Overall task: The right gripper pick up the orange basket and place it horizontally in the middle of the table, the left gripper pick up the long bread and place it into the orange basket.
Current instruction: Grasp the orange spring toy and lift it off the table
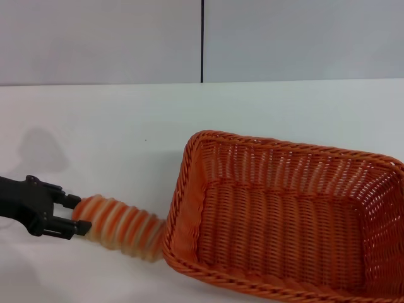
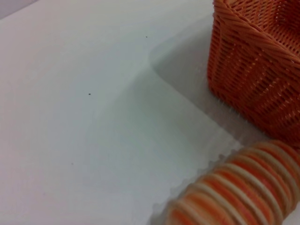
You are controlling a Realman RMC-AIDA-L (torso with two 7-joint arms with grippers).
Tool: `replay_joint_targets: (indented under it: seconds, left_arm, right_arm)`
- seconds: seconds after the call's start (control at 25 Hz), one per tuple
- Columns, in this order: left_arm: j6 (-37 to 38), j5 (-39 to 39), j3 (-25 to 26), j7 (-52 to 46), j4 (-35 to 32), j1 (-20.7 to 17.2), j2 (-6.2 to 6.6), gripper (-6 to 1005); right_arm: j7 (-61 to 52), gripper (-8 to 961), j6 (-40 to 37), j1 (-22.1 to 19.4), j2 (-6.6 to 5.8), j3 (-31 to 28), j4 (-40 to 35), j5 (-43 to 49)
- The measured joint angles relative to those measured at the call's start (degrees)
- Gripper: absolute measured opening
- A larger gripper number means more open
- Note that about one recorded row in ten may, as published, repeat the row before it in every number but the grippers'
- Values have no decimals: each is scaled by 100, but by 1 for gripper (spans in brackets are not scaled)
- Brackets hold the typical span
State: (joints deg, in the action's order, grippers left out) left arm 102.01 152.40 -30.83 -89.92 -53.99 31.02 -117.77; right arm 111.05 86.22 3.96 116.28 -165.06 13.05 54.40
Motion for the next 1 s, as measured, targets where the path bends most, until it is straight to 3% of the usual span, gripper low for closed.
replay_joint_targets:
  seconds: [0.28,1.0]
  left_arm:
    - [-83,9,-59,-7,107,4,0,486]
    - [-131,-1,-64,1,197,0,-2,290]
  right_arm:
    - [-18,594,0,-11,0,0,2,-45]
    - [-78,594,0,-78,0,0,19,-163]
